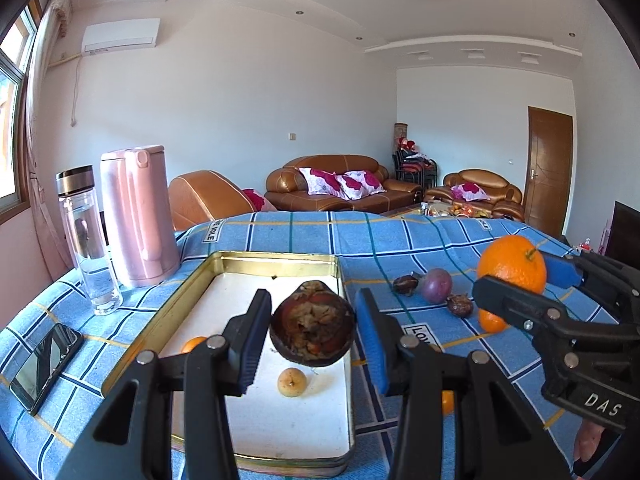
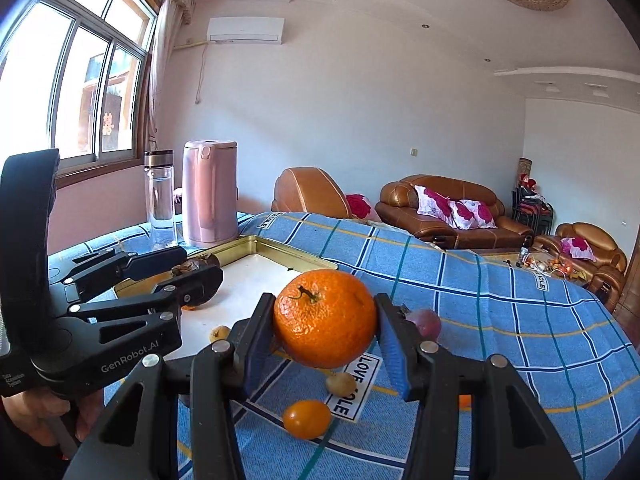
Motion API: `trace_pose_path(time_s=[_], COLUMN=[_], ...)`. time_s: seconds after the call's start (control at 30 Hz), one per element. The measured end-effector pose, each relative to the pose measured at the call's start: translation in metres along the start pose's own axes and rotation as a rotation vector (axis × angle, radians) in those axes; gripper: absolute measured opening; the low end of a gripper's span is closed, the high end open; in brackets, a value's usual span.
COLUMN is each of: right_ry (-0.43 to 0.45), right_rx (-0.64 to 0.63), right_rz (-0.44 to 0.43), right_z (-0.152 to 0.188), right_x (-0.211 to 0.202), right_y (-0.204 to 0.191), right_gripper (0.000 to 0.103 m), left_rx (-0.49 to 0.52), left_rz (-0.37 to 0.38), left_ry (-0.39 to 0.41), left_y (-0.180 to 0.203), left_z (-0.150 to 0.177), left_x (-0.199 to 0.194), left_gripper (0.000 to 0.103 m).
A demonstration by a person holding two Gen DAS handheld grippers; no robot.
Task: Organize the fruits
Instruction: 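Carry the mandarin in the right gripper and the mangosteen in the left gripper over the tray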
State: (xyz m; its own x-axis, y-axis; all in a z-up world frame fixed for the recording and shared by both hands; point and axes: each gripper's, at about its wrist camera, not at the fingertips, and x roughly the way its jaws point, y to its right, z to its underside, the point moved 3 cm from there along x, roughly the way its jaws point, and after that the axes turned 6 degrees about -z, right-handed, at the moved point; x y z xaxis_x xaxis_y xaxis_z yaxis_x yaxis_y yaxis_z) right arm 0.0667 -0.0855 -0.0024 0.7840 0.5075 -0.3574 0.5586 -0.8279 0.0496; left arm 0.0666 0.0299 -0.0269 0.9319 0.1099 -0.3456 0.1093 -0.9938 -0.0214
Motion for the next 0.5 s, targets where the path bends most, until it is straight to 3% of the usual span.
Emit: trace_pose_path(time_s=[0.5], right_ry=[-0.034], right_rx=[-0.044], right_rz=[-0.085], right_z=[-0.017], right_x=[0.040], right_y=[-0.034], right_gripper=[0.051], left_rx=[-0.043], left_rz=[-0.075], left_ry=[-0.024], left_y=[-0.042], left_z=[0.001], left_x=[0.013], left_gripper=[0.045])
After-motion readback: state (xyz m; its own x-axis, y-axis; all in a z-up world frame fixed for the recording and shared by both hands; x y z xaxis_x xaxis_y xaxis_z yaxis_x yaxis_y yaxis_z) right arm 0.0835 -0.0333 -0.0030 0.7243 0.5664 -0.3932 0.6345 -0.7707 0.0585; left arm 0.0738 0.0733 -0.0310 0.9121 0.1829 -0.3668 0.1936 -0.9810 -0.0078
